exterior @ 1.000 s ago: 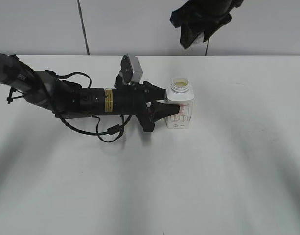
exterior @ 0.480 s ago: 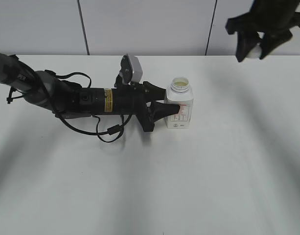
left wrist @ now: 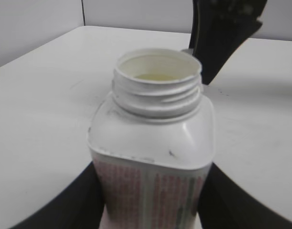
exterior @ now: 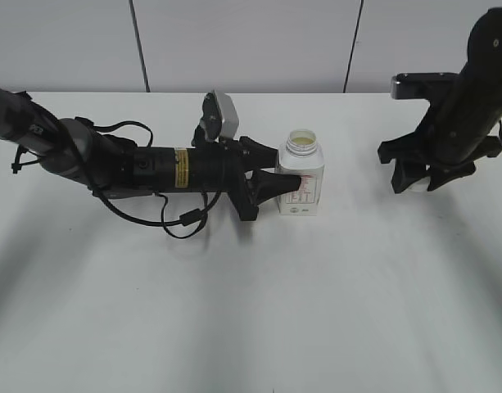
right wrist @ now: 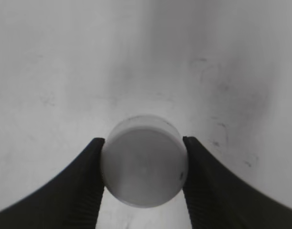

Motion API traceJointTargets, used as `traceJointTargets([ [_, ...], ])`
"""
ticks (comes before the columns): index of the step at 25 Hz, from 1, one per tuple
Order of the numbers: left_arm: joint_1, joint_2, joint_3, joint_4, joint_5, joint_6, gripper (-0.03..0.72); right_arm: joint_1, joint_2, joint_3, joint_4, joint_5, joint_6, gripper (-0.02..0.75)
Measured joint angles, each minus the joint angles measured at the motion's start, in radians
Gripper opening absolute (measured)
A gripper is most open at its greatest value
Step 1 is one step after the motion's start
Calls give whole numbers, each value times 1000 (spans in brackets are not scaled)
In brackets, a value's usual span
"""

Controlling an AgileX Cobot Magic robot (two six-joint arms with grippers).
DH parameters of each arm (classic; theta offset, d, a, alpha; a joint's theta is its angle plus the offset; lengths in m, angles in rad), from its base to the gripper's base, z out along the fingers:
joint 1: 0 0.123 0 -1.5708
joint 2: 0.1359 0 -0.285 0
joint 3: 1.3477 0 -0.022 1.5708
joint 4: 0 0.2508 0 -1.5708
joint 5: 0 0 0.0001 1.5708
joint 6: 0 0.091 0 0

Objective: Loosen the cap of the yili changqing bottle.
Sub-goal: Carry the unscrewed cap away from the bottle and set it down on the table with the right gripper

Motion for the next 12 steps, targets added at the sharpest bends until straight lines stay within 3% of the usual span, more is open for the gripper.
traceJointTargets([
  [6,0,0,0,1,-1,0,359,0,58,43,3,-142,1,388],
  [12,0,0,0,1,-1,0,359,1,88,43,4,-177,1,388],
])
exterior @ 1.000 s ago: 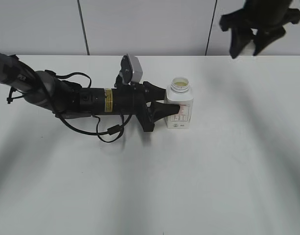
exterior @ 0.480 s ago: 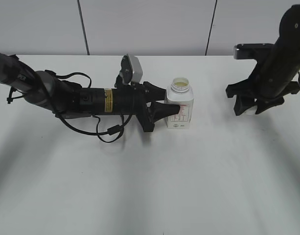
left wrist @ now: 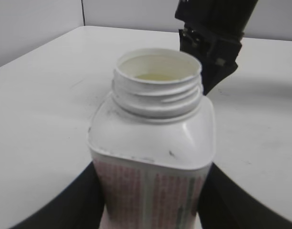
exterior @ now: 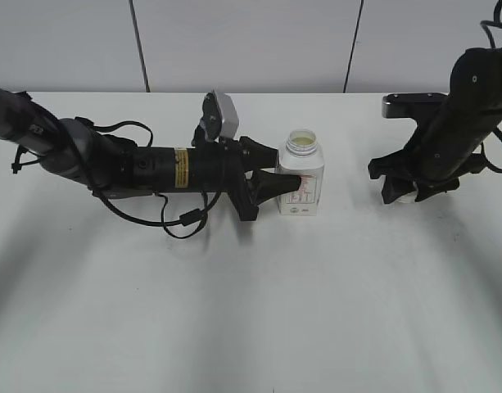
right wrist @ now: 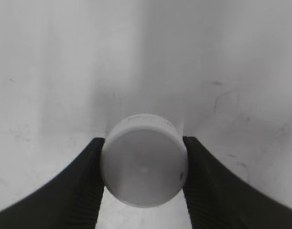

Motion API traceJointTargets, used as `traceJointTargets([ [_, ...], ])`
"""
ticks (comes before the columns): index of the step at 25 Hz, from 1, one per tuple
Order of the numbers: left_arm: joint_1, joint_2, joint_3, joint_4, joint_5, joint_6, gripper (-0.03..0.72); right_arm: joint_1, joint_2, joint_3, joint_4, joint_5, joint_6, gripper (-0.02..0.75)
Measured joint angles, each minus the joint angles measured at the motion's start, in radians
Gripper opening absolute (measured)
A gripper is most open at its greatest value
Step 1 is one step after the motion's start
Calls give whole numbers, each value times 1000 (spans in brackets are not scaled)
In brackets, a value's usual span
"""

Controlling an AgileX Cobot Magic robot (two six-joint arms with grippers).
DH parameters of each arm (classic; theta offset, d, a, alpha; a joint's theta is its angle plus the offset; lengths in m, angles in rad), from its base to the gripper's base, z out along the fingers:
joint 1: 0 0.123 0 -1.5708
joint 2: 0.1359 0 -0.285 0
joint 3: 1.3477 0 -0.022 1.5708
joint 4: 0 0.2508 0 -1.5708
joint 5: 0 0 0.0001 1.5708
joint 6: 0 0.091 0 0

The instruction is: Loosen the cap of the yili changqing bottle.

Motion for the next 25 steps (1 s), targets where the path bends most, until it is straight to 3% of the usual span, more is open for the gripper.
traceJointTargets([
  [6,0,0,0,0,0,0,359,0,15,1,0,-3,0,403],
  [11,0,0,0,0,0,0,359,0,15,1,0,-3,-1,589],
  [15,0,0,0,0,-5,1,360,0,15,1,0,-2,-2,610],
  [17,0,0,0,5,-14,2,392,0,15,-1,0,9,-2,608],
  [21,0,0,0,32,-21,3,552,0,11,-6,0,50,-10,605],
  [25,0,0,1,44,-23,3,588,0,-23,-6,1,62,-19,597],
])
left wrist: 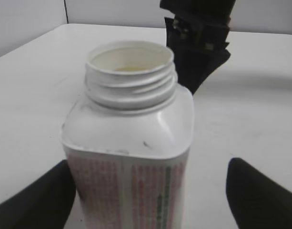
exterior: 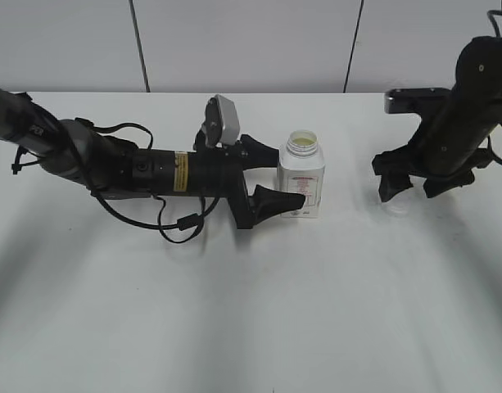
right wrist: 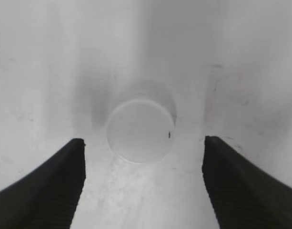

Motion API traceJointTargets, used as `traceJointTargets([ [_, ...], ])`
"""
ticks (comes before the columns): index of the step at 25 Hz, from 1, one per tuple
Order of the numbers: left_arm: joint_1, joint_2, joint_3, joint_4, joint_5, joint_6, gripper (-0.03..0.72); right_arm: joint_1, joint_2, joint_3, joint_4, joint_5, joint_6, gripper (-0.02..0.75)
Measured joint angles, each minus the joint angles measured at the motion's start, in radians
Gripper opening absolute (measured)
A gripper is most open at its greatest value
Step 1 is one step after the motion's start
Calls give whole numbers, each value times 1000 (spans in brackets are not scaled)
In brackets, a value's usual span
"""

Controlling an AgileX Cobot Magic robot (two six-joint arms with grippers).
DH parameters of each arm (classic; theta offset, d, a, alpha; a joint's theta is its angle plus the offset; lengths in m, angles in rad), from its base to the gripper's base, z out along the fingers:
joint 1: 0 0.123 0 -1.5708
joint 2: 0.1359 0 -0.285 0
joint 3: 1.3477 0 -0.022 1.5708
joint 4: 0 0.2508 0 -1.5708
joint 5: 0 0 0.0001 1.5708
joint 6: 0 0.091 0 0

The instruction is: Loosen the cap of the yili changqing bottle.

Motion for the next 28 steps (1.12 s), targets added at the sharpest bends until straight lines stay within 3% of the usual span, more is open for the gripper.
traceJointTargets([
  [16,117,-162,0,242,44,-149,587,0,-268,-1,6,27,-21,596],
  [21,131,-297,1,298,231,-206,587,0,-328,-1,4,25,-25,596],
  [28,131,-446,1,305,702,-311,586,0,-391,-8,-29,24,-26,596],
])
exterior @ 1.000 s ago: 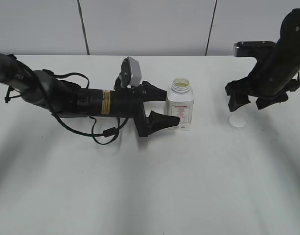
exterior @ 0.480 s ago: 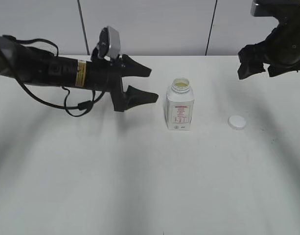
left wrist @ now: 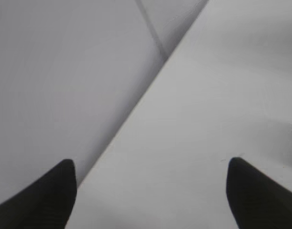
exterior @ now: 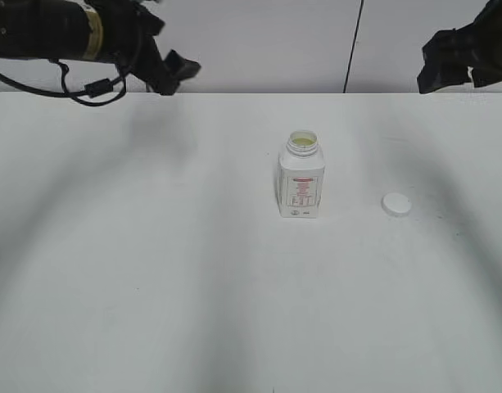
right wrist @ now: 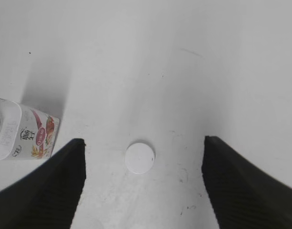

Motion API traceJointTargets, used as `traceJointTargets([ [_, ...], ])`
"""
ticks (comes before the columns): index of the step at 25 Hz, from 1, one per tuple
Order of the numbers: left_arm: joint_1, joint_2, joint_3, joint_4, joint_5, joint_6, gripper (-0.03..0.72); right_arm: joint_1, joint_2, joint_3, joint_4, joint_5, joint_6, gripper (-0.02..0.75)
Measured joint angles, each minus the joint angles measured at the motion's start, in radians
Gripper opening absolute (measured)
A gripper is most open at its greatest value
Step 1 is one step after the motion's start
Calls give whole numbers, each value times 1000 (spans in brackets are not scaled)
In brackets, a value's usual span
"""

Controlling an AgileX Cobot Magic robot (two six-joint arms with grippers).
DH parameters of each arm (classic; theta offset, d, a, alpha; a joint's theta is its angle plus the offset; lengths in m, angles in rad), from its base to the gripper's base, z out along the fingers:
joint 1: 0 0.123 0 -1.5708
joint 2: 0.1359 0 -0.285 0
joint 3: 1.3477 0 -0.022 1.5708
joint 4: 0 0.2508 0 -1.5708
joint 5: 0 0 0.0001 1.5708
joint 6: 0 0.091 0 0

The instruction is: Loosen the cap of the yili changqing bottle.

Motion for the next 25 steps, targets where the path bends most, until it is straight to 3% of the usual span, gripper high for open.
traceJointTargets([
  [4,0,-31,0,-39,353,-7,586,0,-35,-5,-47,0,-1,596],
  [8,0,-43,0,-186,664,9,586,0,-62,-6,-67,2,-1,596],
  [11,1,-59,0,-417,840,230,586,0,-77,-6,-67,15,-1,595],
  [16,1,-83,0,-944,1107,668,586,0,-110,-9,-67,86,-2,595],
  [21,1,-142,0,-1256,1341,833,586,0,-157,-9,-96,246,-2,595],
  [25,1,-217,0,-1388,1439,889,586,0,-210,-10,-108,367,-2,595],
])
